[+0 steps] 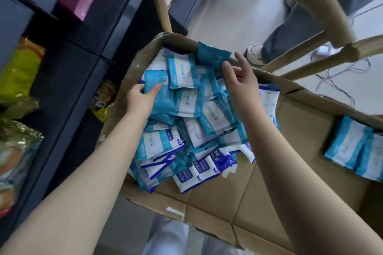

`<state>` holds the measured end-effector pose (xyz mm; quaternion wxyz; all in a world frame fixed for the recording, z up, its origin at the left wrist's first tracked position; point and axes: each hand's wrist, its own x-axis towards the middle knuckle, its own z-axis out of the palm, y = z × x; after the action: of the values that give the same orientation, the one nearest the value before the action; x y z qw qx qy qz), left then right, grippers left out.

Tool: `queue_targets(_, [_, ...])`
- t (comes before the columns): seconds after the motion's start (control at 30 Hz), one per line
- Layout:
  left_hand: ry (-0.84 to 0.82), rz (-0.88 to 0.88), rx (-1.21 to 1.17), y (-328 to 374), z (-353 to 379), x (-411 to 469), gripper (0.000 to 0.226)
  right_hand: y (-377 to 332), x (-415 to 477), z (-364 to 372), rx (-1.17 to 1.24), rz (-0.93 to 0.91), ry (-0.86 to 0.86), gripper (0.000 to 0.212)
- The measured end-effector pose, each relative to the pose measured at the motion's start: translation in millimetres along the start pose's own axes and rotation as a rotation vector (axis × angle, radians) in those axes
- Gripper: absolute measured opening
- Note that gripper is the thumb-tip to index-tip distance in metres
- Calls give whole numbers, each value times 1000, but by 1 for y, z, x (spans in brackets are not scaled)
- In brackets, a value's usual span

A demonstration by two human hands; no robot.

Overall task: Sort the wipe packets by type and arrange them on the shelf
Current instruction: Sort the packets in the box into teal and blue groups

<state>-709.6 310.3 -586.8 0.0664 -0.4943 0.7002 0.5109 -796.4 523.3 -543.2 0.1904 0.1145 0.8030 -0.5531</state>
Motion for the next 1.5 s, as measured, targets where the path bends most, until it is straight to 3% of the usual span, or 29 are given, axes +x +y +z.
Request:
queue_targets(0.2, [-19, -6, -150, -1, -9, -4, 18, -27, 29, 23, 48, 193, -88, 47])
queue_targets(0.37, [2, 16, -242, 1, -14, -16, 16, -18, 37, 35, -56, 313, -4, 45])
queue_targets(0.5, [-51, 13, -356, 4, -19, -27, 22, -15, 42, 36, -64, 435, 8, 27])
queue_targets(0.67, [-7, 21, -482, 18, -22, -52, 16, -15, 24, 25, 134, 532, 70, 39])
queue_targets(0.77, [-37, -13, -540, 29, -17, -79, 26, -9, -17, -6, 329, 497, 36, 55])
queue_targets(0.83, [-106, -15, -529, 33, -6, -103, 28, 1, -47, -36, 457, 426, 26, 53])
queue_targets(0.97, [-268, -15, -479, 37, 38, -160, 14, 40, -96, -102, 662, 345, 128, 33])
queue_targets(1.13, [-514, -48, -373, 26, 128, -233, 23, 111, -139, -199, 790, 408, 385, 38])
queue_targets(1.33, [-582, -97, -127, -23, 257, -292, 14, 206, -170, -300, 615, 516, 614, 42])
queue_targets(1.5, [-582, -33, 104, -67, 336, -311, 10, 264, -174, -342, 251, 543, 595, 35])
